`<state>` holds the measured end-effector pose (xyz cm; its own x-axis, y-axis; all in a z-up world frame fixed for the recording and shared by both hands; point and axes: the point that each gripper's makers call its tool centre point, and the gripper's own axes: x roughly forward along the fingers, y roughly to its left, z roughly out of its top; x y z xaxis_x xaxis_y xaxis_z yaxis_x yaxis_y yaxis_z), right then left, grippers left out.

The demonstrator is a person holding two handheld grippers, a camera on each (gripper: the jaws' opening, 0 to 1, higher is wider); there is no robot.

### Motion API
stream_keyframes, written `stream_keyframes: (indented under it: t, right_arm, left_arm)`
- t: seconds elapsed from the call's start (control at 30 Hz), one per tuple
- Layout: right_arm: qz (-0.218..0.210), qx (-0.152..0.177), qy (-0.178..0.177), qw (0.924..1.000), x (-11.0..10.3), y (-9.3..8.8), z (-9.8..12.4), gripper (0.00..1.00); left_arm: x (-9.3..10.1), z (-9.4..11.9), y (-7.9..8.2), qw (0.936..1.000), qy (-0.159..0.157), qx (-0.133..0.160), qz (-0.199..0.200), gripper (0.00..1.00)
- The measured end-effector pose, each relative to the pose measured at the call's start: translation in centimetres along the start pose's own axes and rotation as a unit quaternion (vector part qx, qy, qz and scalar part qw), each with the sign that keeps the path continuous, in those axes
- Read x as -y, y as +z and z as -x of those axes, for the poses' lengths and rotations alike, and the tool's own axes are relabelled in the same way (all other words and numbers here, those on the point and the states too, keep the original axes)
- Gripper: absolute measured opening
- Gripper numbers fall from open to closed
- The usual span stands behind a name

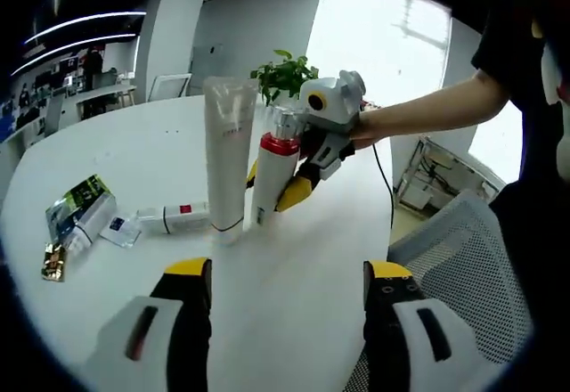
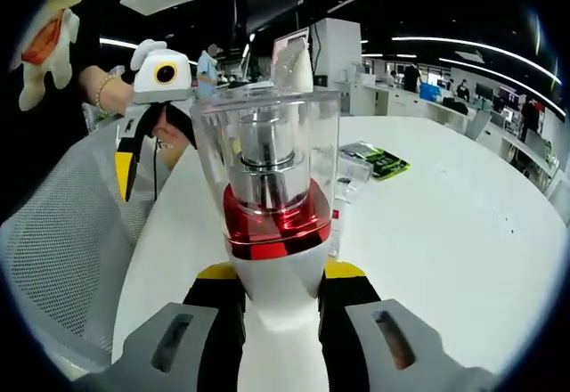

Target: Arrange the skincare products in the storage area until every visible bottle or jar stands upright without overlapping.

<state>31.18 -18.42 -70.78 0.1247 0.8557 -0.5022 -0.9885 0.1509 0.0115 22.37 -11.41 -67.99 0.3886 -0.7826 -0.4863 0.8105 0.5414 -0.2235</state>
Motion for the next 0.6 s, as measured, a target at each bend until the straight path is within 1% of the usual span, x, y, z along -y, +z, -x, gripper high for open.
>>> stream_keyframes:
  t: [0.2,0.5,0.6]
  right_arm:
    - [0.001,0.003,0.003,1.0,0.8,0.22,-0.43,0.31]
    - [0.002,0.006,0.005,1.0,1.01,0.57,-0.86,0.31]
    - [0.002,0.006,0.005,1.0,1.02,0.65,-0.93,0.31]
  left_arm:
    - [-0.14,0.38,-0.42,0.9999,0.008,-0.002,0.006,0.63]
    - [-0.23,0.63,-0.67,0.9999,0.013,-0.004,0.011,0.63]
    - [-0.29,0.58,-0.51,0.9999,0.012,-0.003,0.01,0.63]
